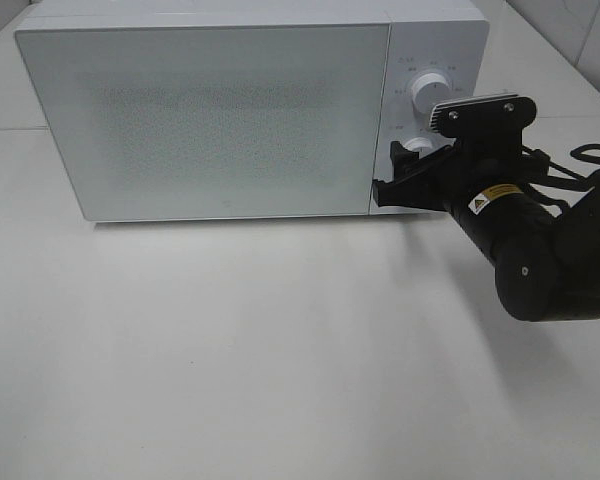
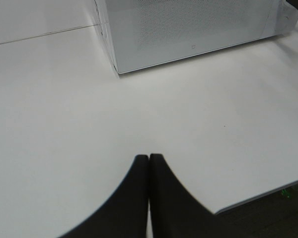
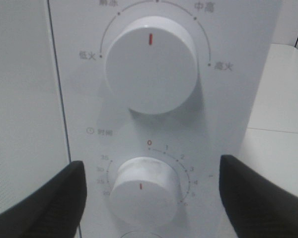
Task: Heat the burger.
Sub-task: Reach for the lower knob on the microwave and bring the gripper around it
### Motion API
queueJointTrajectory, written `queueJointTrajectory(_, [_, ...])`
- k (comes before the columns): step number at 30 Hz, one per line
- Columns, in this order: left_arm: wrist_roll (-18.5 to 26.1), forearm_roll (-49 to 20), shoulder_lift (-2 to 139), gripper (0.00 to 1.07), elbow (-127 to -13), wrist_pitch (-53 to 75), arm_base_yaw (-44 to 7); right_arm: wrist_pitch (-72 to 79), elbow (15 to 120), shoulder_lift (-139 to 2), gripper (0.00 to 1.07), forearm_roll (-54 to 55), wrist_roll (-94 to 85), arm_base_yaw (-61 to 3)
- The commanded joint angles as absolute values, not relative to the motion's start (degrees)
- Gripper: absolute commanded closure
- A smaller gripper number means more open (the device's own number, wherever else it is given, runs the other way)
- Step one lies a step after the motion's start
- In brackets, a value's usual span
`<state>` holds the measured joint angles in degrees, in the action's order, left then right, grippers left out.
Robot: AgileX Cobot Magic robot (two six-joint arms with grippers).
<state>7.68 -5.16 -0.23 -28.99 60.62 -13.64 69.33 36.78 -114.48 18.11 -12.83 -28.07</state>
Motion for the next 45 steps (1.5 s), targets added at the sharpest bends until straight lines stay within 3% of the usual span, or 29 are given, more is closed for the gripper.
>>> queueJointTrajectory(1, [7.6, -5.3, -1.5, 1.06, -28.8, 59.7, -13.5, 74.6, 37.4, -114.2, 0.36, 18.0, -12.7, -28.0])
queueJointTrajectory(26, [7.5, -5.3, -1.5, 1.06, -28.8, 59.7, -13.5, 74.8, 38.8, -116.8, 0.36, 18.0, -12.7, -28.0])
queueJointTrajectory(33, [7.5, -5.3, -1.5, 1.06, -28.8, 59.7, -13.5, 74.8, 39.0, -116.8, 0.46, 17.9, -12.7, -28.0])
queueJointTrajectory(45, [7.5, -5.3, -1.4, 1.06, -28.8, 59.7, -13.5, 76.0, 39.5, -118.9, 0.48, 18.0, -12.7, -28.0])
